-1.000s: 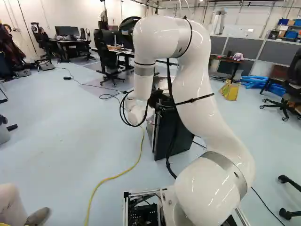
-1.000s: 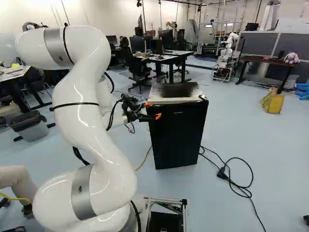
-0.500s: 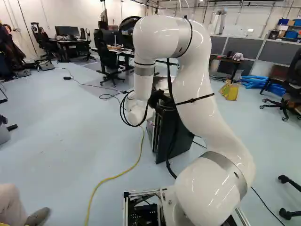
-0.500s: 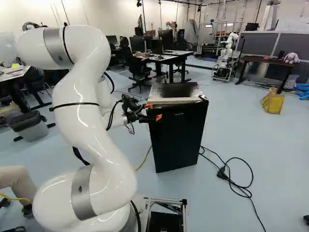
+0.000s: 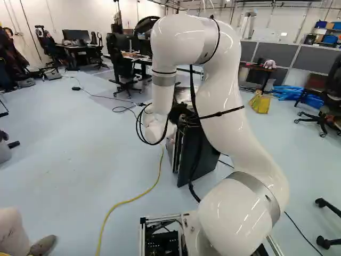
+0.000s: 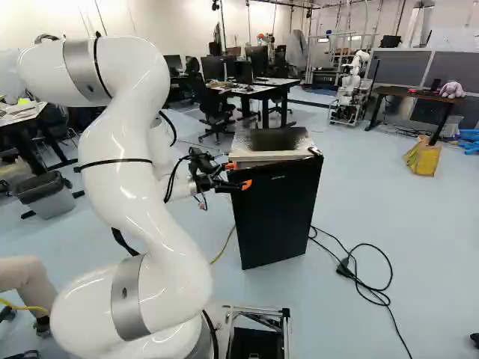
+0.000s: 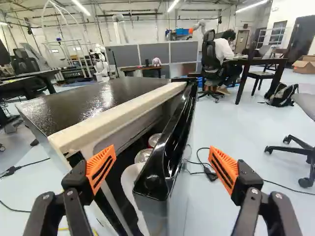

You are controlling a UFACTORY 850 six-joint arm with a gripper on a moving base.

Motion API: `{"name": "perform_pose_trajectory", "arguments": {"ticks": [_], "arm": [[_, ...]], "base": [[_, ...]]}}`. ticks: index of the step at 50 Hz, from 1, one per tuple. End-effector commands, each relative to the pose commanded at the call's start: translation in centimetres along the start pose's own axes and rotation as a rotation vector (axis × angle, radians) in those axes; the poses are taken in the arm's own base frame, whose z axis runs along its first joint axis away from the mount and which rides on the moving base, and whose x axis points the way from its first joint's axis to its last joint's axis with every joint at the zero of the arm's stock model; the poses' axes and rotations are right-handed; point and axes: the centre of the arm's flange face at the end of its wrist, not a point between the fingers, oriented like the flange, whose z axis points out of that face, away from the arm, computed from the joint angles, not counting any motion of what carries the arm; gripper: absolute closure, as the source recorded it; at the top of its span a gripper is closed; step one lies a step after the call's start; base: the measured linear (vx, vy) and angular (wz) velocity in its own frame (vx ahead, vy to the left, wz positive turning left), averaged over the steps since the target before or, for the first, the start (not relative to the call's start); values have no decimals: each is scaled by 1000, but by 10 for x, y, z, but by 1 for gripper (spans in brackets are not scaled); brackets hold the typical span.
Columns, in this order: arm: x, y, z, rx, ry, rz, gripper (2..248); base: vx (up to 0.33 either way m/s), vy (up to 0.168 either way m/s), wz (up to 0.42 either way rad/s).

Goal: Grab a drink from the fridge

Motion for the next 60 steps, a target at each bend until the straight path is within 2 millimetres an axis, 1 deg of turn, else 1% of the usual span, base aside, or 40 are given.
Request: {"name": "perform_pose_trajectory", "arguments": {"ticks": [60], "arm": [[1, 55, -27, -94, -12, -58, 3]], "base": [[0, 0, 0]]}}
